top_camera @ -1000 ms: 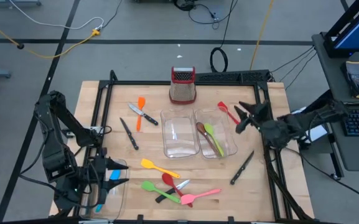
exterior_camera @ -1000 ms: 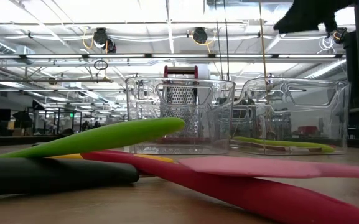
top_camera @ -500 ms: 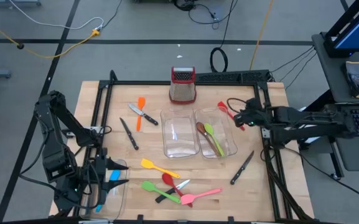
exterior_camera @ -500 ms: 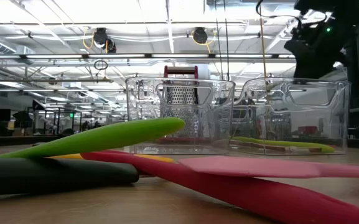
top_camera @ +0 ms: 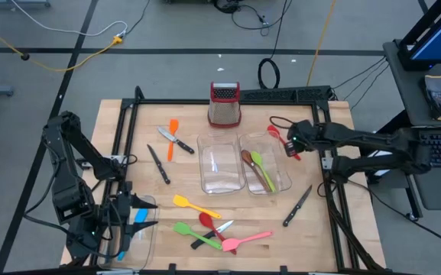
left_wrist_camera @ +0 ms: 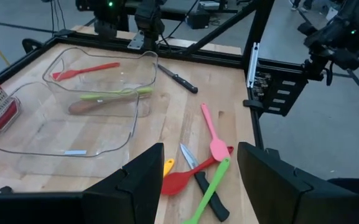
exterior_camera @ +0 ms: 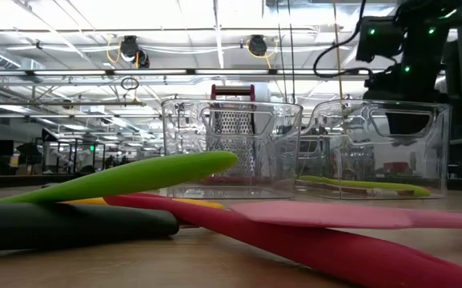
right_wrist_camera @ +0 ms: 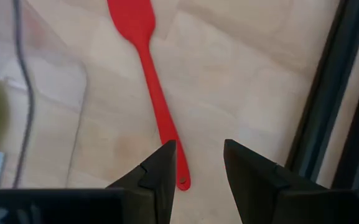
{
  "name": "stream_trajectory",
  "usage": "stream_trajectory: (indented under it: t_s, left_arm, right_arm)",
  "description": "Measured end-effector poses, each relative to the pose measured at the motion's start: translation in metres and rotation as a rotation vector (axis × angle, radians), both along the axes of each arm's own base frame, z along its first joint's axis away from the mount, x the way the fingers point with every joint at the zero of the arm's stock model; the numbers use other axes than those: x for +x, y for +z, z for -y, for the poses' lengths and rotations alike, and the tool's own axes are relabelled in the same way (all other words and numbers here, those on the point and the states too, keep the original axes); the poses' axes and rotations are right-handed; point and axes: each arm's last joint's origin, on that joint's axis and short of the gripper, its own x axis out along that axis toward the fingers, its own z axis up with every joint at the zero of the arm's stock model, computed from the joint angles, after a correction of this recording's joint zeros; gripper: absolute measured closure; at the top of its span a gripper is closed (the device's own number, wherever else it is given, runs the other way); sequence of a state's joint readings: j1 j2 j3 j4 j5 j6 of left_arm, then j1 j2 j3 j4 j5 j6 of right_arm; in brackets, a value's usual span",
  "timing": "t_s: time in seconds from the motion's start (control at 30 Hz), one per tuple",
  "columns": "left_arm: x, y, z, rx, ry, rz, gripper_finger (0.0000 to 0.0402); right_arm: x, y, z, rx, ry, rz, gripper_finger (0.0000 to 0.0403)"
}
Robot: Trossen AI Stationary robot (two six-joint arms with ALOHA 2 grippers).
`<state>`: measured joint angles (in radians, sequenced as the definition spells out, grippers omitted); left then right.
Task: Pick & Place Kitchen Items
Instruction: Put the red spatula into the left transparent bin
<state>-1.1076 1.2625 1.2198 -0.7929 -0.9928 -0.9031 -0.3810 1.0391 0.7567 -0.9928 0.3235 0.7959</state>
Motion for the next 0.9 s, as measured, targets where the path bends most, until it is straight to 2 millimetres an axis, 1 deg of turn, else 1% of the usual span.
stream_trajectory:
  t_s: [0.17, 0.37, 0.63, 0.77, 0.9]
  left_arm:
    - [0.000, 0.000, 0.000, 0.001, -0.006, -0.005, 0.0192]
    - [0.000, 0.000, 0.000, -0.002, -0.005, -0.005, 0.0192]
    - [0.000, 0.000, 0.001, -0.026, -0.012, -0.019, 0.0192]
    - [0.000, -0.001, 0.001, -0.032, -0.013, -0.021, 0.0192]
    - [0.000, -0.001, 0.001, -0.028, -0.015, -0.022, 0.0192]
  right_arm:
    - [0.003, -0.009, 0.008, 0.056, 0.003, -0.053, 0.0277]
    - [0.009, -0.014, 0.016, 0.116, 0.053, -0.025, 0.0271]
    - [0.007, -0.017, 0.019, 0.137, 0.040, -0.027, 0.0218]
    - [0.002, -0.027, 0.018, 0.192, 0.012, -0.031, 0.0197]
    - [-0.004, -0.041, 0.017, 0.233, -0.014, -0.019, 0.0187]
